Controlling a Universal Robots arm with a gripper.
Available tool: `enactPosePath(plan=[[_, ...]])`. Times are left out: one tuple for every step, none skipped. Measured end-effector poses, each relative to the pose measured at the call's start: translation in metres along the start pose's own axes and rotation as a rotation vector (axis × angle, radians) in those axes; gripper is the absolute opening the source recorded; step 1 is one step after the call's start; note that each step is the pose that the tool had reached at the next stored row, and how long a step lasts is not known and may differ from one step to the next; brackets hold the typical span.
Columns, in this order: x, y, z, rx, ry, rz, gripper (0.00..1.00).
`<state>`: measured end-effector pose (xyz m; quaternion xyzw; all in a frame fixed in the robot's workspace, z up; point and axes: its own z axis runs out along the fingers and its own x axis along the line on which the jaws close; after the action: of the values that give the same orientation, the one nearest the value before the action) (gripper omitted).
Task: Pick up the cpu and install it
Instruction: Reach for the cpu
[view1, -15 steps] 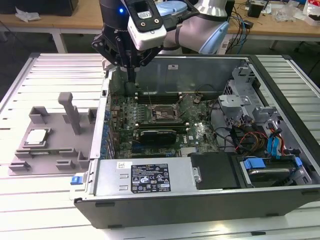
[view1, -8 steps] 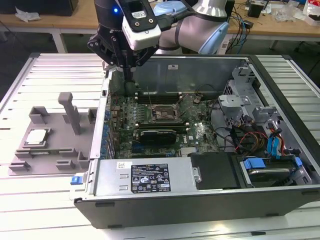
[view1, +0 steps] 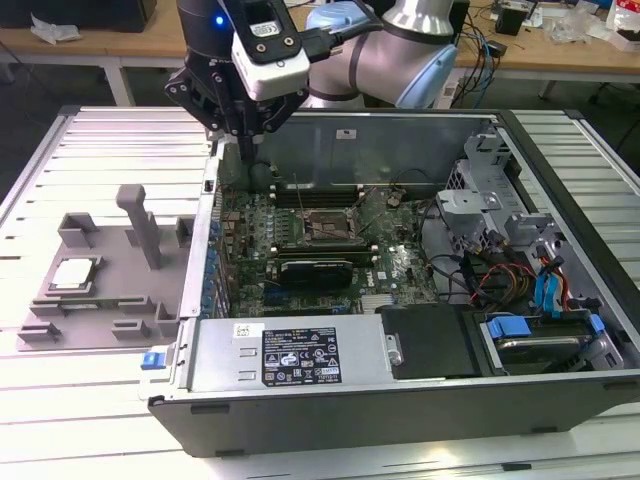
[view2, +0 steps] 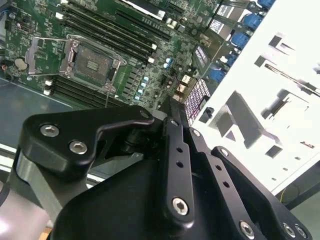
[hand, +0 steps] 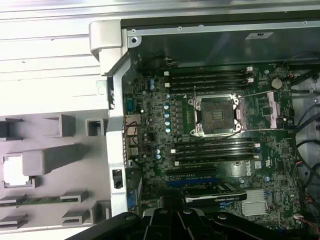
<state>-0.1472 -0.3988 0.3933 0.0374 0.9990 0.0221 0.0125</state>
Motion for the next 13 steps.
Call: enactPosePath(plan=[[0.0014, -0.0001, 0.0000, 0.0000, 0.0000, 0.000, 0.11], [0.0041, -0.0003, -0.0001, 0.0000, 0.0000, 0.000, 0.11], [0.0080, -0.0006, -0.0003, 0.0001, 0.0000, 0.000, 0.11], [0.0103, -0.0008, -0.0003, 0.0001, 0.0000, 0.000, 0.11], [0.0122, -0.0009, -0.0003, 0.0000, 0.0000, 0.000, 0.11], [0.0149, -0.0011, -0.0004, 0.0000, 0.0000, 0.000, 0.11], [0.0229, -0.0017, -0.0006, 0.0000, 0.0001, 0.000, 0.11], [0.0287, -0.0021, -0.0007, 0.0000, -0.0001, 0.001, 0.11], [0.0319, -0.0023, -0.0008, 0.0001, 0.0000, 0.001, 0.11], [0.0337, -0.0023, -0.0009, 0.0000, -0.0001, 0.001, 0.11], [0.0353, -0.0022, -0.0009, 0.0000, -0.0001, 0.001, 0.11], [0.0368, -0.0022, -0.0009, 0.0000, -0.0001, 0.001, 0.11], [0.0379, -0.0021, -0.0009, 0.0000, -0.0001, 0.001, 0.11]])
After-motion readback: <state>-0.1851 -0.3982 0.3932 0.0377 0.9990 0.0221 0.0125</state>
